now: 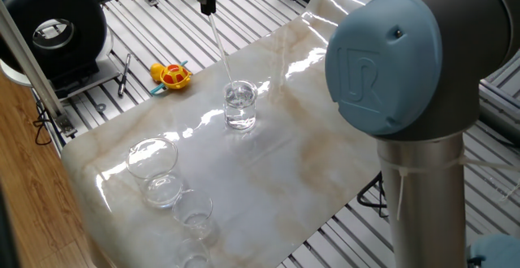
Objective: Stir the beaker with a glass rod
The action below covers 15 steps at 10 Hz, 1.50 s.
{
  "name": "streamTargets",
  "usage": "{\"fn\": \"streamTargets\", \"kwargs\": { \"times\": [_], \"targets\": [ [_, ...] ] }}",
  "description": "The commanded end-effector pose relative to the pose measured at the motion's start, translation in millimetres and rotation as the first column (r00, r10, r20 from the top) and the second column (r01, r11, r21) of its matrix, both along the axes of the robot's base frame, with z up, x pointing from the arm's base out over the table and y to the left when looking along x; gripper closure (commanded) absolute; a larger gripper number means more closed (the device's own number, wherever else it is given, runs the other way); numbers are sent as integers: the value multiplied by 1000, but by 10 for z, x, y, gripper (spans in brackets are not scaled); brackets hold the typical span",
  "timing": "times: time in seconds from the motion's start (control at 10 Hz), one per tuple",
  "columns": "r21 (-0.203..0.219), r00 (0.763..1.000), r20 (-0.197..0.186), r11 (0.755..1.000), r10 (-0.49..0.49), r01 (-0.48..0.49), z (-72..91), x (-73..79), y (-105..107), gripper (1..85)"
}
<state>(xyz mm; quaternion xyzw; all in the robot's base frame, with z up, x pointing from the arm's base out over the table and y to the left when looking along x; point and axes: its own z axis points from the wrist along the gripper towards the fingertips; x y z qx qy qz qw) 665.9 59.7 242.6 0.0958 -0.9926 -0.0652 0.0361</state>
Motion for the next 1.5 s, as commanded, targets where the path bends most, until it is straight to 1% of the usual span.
{"fn": "streamTargets", "kwargs": {
  "times": [0.0,0.2,0.5,0.7,0.8,0.9,1.0,1.1,1.2,1.3,1.4],
  "targets": [
    [4,1000,5,1000,23,-23,21,1,2,597],
    [9,1000,8,1000,30,-30,25,4,11,497],
    [10,999,8,999,33,-33,53,-11,6,487],
    [2,999,7,999,42,-42,145,-59,-64,490],
    [7,999,4,999,49,-49,202,-92,-103,490],
    [2,998,7,998,62,-62,250,-121,-177,513],
    [-6,997,12,997,74,-74,282,-135,-282,583],
    [-24,996,44,997,71,-70,276,-61,-363,727],
    [-33,996,61,998,60,-58,272,-13,-382,847],
    [-33,998,50,999,40,-39,273,-37,-382,847],
    [-69,998,54,997,45,-41,266,-25,-474,847]
  ]
}}
